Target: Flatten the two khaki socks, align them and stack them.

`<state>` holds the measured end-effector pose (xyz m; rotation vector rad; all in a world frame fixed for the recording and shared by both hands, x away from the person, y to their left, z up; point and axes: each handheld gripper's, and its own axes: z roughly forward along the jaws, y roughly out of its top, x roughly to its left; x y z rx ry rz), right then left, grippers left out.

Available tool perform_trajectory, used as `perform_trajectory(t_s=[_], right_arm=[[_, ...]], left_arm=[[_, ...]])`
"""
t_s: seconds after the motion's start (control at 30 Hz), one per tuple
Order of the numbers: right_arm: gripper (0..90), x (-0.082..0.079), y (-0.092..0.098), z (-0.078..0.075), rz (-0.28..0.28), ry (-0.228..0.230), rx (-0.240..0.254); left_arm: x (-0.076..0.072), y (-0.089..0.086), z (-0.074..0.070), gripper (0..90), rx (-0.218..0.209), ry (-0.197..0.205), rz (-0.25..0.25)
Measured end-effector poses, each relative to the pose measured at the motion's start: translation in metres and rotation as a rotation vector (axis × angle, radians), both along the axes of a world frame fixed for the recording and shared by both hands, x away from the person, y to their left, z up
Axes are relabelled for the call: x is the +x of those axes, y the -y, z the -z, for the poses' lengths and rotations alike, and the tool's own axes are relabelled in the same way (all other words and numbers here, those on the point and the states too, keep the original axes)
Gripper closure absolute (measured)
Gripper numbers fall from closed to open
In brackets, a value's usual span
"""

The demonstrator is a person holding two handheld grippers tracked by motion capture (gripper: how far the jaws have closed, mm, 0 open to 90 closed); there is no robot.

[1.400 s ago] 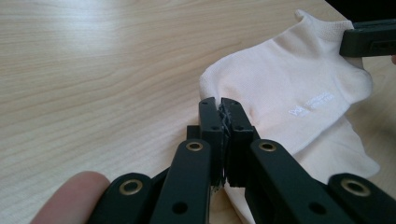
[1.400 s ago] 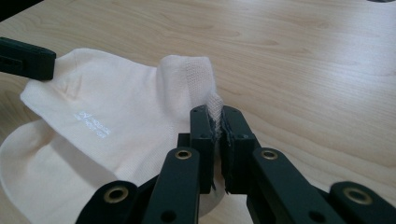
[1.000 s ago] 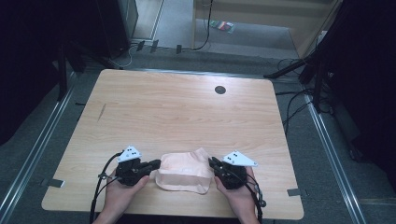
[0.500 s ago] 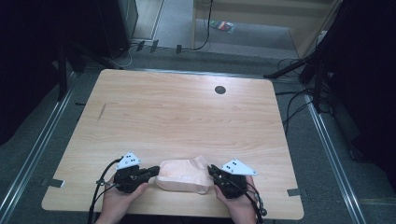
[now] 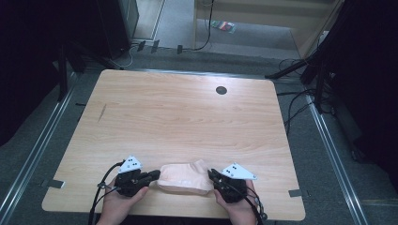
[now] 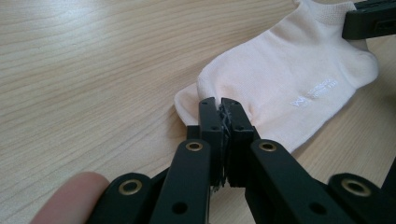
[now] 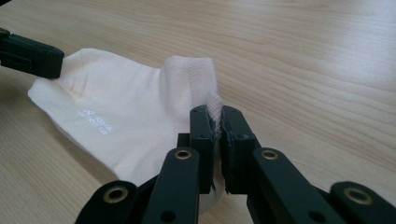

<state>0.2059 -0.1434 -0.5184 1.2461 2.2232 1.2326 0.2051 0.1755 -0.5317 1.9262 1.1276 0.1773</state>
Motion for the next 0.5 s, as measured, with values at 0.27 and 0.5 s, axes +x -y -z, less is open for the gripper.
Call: perform_trajectory(t_s=[0.27, 0.5], right_arm=[[84.9, -0.003, -0.004, 0.007, -0.013, -0.015, -0.023], [75.0, -0.003, -0.009, 0.013, -0.024, -0.025, -0.055]], left_arm=[[-0.001, 0.002, 0.004, 88.8, 0.043, -0.008, 0.01], [-0.002, 0.002, 0.006, 75.5, 0.061, 0.011, -0.019]])
